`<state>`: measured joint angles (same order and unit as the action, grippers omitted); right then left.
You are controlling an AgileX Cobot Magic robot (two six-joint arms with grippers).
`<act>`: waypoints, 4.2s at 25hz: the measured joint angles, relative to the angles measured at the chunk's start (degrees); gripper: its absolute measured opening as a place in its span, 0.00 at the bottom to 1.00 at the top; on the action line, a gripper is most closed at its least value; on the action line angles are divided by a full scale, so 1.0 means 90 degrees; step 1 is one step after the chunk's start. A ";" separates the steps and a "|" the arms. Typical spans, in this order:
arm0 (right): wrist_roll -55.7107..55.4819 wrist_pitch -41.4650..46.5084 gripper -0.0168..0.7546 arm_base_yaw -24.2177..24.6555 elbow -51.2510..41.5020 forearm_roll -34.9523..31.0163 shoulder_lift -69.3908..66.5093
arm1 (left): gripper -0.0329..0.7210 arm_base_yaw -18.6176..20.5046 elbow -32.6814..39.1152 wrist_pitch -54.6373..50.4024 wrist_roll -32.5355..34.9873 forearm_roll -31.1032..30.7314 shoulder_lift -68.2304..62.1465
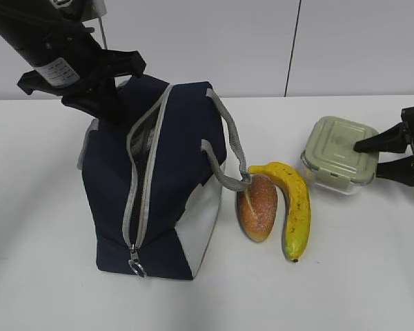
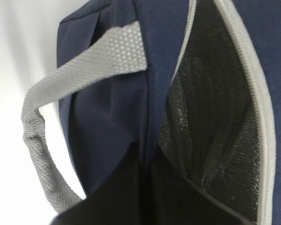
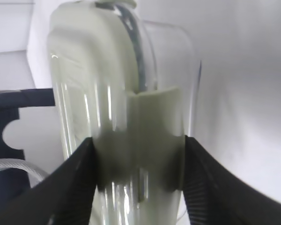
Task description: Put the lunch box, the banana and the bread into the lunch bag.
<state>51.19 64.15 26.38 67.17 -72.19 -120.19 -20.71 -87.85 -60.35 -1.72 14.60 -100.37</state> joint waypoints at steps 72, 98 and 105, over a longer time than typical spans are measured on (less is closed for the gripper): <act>-0.3800 -0.1212 0.51 -0.4609 0.2041 0.1342 0.0108 | 0.04 0.0000 0.0000 0.0501 0.0736 0.1068 0.0000; -0.3649 -0.1279 0.57 -0.4702 0.2164 0.1180 -0.0588 | 0.04 0.0000 0.0000 0.0480 0.0736 0.1087 -0.0005; -0.3294 -0.0894 0.53 -0.4702 0.2151 0.1736 0.0149 | 0.04 0.0000 0.0000 0.0460 0.0736 0.1087 -0.0005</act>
<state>21.54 56.11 -15.93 86.52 -56.57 -118.84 -20.71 -87.85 -56.21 4.90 24.39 -100.42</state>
